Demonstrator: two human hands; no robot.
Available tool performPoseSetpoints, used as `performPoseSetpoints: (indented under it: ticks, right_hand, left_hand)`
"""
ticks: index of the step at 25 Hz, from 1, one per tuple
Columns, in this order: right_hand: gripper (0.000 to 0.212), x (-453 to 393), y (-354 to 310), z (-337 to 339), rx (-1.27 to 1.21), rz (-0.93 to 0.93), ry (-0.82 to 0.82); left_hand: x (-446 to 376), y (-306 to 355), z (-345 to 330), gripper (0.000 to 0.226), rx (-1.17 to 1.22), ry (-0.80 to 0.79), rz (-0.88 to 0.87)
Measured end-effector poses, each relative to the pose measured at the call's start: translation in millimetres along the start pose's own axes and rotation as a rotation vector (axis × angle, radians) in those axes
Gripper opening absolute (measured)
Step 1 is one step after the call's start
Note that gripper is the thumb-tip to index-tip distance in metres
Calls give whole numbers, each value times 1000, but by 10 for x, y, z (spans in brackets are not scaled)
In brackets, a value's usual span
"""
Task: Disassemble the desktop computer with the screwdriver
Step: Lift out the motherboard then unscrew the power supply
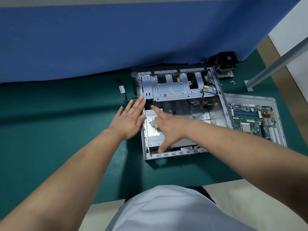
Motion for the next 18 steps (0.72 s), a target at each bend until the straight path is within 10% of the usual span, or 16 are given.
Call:
performPoseSetpoints:
  ticks: [18]
  right_hand:
    - [83, -132, -15, -94, 31, 31, 248]
  left_hand:
    - [-5, 49, -83, 59, 128, -32, 63]
Point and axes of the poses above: each hand's wrist, its own x-axis away from the middle knuckle, its own z-axis out of the back of the hand, y = z × x, the point moved 2 cm from there along -x, towards the middle knuckle, and after that the axes turned 8 degrees about y, right-handed, at the moved point
